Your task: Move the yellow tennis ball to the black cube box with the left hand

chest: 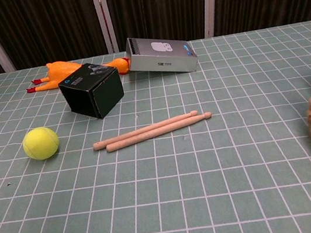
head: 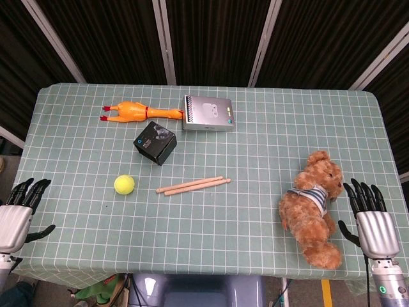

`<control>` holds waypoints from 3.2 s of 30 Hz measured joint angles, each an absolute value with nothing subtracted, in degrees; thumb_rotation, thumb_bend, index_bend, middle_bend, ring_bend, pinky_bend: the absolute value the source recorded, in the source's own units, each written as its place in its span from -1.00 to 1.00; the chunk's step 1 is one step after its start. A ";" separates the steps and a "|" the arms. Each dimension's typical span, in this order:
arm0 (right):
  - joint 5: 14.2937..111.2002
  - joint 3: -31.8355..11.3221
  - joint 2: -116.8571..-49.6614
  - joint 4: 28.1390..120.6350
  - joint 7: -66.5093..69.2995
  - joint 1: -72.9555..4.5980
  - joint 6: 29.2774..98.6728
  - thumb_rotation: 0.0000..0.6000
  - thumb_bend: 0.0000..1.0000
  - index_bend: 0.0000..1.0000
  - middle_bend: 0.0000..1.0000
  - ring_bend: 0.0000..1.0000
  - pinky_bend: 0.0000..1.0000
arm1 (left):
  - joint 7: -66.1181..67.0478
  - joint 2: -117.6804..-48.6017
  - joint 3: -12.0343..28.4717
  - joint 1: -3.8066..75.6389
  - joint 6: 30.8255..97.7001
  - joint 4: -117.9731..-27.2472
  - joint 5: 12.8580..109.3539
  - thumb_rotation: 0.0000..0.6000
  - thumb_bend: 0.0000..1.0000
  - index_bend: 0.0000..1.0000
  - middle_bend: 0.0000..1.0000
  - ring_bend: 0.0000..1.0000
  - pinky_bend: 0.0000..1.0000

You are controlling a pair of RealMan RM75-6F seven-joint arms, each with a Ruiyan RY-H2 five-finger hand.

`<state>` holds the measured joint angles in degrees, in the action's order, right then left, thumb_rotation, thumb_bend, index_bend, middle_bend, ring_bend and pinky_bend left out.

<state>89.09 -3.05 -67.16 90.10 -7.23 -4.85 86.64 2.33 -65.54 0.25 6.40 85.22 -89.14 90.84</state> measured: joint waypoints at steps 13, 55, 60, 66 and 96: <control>89.66 -2.73 -66.89 90.15 -7.12 -4.32 87.59 1.00 -0.32 -1.00 -1.00 -1.00 -0.98 | 6.95 -67.32 -0.08 8.59 79.75 -89.34 89.70 1.00 -0.75 -0.76 -0.53 -0.85 -0.71; 90.00 -3.09 -65.21 90.46 -3.66 -4.13 88.07 1.00 -0.32 -1.00 -1.00 -1.00 -0.98 | 14.17 -83.35 2.30 23.84 56.99 -80.16 82.98 1.00 -0.20 -0.27 0.26 -0.32 -0.13; 90.12 -3.13 -65.03 90.56 -3.42 -4.10 88.26 1.00 -0.32 -1.00 -1.00 -1.00 -0.98 | 14.76 -83.76 2.63 24.62 56.34 -79.90 82.10 1.00 -0.19 -0.28 0.21 -0.32 -0.13; 90.49 -3.11 -64.95 90.48 -2.80 -3.92 88.83 1.00 -0.32 -1.00 -1.00 -1.00 -0.98 | 16.04 -84.27 3.18 25.69 55.03 -79.59 80.30 1.00 -0.20 -0.43 0.01 -0.38 -0.15; 90.85 -3.73 -64.88 89.64 -1.23 -4.01 89.66 1.00 -0.32 -1.00 -1.00 -1.00 -0.98 | 11.54 -83.11 5.81 32.24 49.36 -77.16 76.87 1.00 -0.17 -0.44 0.03 -0.32 -0.11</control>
<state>90.85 -3.73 -64.88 89.64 -1.23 -4.01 89.66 11.54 -83.11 5.81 32.24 49.36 -77.16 76.87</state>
